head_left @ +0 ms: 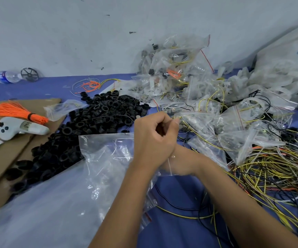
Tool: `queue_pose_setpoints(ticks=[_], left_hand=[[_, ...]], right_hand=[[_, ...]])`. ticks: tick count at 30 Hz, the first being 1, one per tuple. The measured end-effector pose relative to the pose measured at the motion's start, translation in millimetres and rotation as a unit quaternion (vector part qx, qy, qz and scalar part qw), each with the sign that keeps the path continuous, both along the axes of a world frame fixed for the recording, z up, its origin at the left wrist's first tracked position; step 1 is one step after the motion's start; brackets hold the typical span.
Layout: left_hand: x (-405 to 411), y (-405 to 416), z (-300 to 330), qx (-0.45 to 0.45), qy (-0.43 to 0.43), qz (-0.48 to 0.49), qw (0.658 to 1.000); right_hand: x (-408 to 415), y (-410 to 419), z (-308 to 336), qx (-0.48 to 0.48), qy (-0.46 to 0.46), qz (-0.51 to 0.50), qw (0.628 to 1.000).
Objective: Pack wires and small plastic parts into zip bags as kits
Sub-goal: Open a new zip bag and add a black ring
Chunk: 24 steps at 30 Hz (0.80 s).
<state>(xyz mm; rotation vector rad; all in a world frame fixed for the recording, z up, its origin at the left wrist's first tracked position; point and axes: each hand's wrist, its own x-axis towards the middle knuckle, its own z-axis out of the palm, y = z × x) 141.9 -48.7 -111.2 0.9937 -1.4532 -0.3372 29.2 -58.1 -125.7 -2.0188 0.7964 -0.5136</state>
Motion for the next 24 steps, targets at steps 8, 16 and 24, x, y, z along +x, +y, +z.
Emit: queue_pose_setpoints(ticks=[8,16,24], left_hand=[[-5.7,-2.9,-10.2,0.011,-0.001,0.071,0.997],[-28.6,0.9,-30.8,0.179,-0.219,0.034,0.959],[-32.2,3.7,-34.8,0.192,-0.325,0.014,0.926]], right_hand=[[-11.5,-4.3,25.6,-0.009,-0.040,-0.111,0.993],[-78.0,-22.8,12.6,-0.245,0.184,-0.420,0.854],[-82.3,-23.1,0.4,-0.193,0.275,-0.403,0.851]])
